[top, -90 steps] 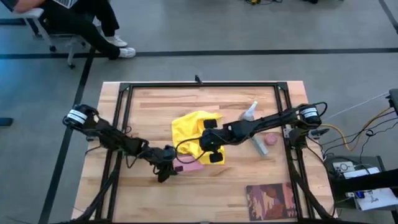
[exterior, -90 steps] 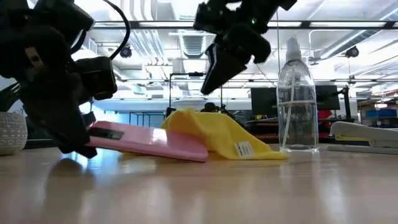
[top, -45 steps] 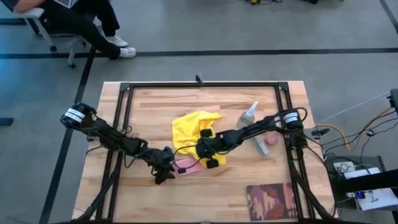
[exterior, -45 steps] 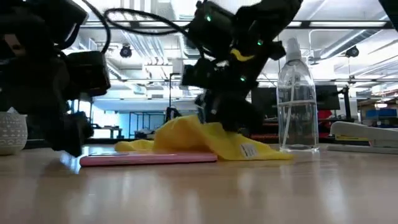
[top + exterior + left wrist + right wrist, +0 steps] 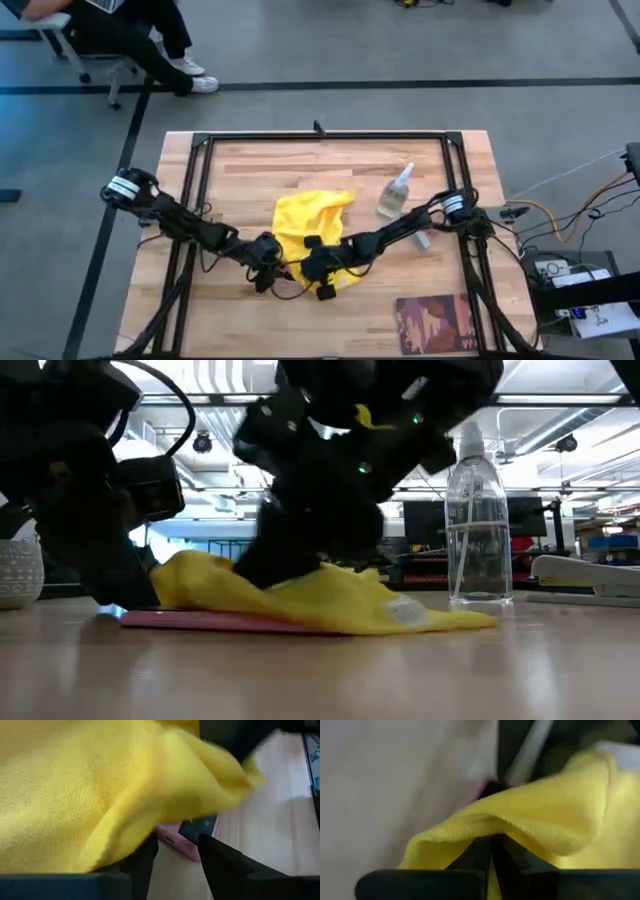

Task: Apply microfiber cloth
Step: Wipe the front and back of the cellphone with the yellow microfiber cloth

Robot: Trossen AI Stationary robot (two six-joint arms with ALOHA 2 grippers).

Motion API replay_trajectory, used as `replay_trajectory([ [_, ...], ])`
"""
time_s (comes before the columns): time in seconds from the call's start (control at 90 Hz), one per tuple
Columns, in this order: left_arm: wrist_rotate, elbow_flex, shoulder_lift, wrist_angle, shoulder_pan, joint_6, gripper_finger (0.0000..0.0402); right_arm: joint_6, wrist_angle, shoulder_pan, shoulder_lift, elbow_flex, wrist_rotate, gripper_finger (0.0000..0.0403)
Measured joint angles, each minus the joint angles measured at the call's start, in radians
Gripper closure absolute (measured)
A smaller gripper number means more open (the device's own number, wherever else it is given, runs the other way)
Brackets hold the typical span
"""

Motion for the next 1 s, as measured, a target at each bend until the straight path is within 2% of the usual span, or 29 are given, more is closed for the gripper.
replay_trajectory([
  [0.244,-0.021,-0.005,-0.039,0.067,-0.053,0.101,0.0288,0.147,0.262,0.008,0.107,0.002,0.003,0.0403],
  [0.4,-0.054,0.011,-0.044,0.068,-0.127,0.104,0.0304,0.161,0.252,0.002,0.11,0.002,0.078,0.0403],
  [0.622,-0.234,0.007,-0.021,0.056,-0.217,0.108,0.0326,0.149,0.253,0.001,0.109,0.002,0.086,0.0403],
  [0.856,-0.39,0.003,-0.013,0.029,-0.225,0.193,0.0341,0.136,0.252,0.005,0.107,0.001,0.062,0.0403],
  [1.0,-0.403,0.003,0.026,0.037,-0.225,0.204,0.0341,0.149,0.251,0.005,0.102,0.0,0.062,0.0403],
])
